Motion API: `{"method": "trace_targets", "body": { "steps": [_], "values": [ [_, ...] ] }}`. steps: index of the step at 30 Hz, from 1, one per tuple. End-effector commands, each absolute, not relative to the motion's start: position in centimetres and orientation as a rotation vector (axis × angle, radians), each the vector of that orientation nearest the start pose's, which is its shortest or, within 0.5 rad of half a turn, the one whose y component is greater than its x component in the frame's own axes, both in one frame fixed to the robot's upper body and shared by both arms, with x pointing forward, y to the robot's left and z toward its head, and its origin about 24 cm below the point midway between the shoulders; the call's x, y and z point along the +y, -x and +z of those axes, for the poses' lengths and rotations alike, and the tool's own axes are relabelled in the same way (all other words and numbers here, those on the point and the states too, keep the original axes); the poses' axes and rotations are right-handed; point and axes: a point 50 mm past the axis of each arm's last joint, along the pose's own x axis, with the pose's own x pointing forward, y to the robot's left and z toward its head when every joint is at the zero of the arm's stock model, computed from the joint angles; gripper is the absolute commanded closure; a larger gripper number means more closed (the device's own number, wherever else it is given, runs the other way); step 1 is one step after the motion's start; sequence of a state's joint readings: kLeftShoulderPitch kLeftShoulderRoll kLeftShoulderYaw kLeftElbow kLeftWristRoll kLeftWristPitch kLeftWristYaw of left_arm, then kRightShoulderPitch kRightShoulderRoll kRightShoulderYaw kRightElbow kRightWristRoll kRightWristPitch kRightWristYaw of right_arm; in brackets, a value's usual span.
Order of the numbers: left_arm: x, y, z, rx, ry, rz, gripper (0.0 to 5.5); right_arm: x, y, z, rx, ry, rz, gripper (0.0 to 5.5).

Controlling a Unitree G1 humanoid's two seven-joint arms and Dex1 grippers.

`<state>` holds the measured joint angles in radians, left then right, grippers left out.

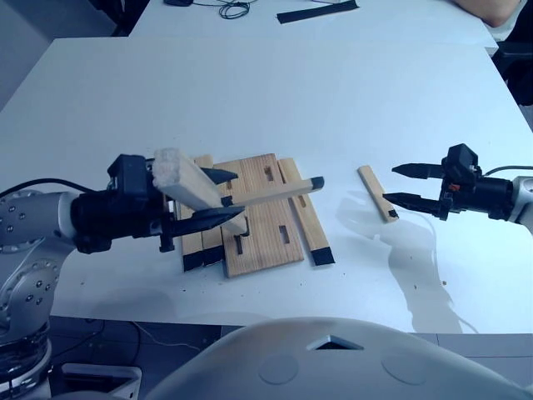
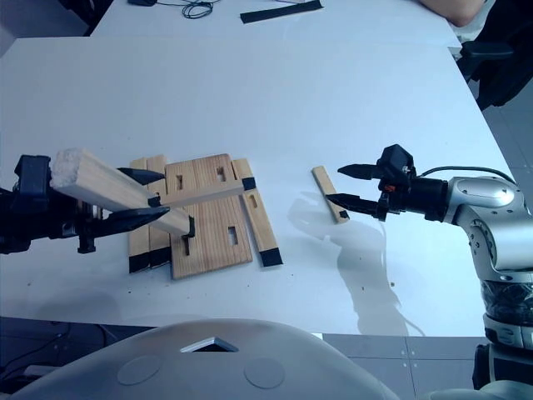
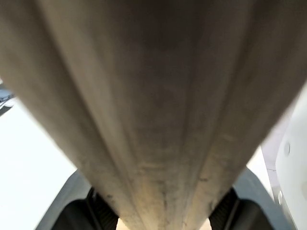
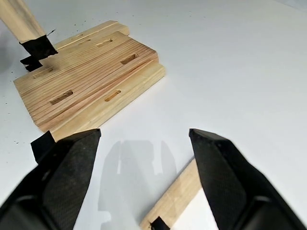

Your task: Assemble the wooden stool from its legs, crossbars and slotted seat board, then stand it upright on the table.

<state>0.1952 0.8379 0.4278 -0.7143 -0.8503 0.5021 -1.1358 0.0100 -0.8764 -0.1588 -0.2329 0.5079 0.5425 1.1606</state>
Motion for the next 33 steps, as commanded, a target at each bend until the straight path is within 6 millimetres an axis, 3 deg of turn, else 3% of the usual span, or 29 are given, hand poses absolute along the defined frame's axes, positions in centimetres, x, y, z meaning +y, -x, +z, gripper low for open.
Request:
{"method": "trace_targets", "body": {
  "steps": [1, 11, 33],
  "values": [
    [21.7, -16.0, 17.8, 0.066, -0.254, -1.287, 3.28, -25.0, -21.9, 12.5, 0.445, 0.198, 1.054, 2.11],
    [22.1, -16.9, 17.2, 0.041, -0.234, -1.255, 3.28, -24.8, -21.9, 12.2, 0.447, 0.209, 1.054, 2.11],
    [21.6, -15.2, 16.0, 0.093, -0.187, -1.279, 3.28, -24.0, -22.2, 12.1, 0.440, 0.209, 1.077, 2.11]
  ]
}}
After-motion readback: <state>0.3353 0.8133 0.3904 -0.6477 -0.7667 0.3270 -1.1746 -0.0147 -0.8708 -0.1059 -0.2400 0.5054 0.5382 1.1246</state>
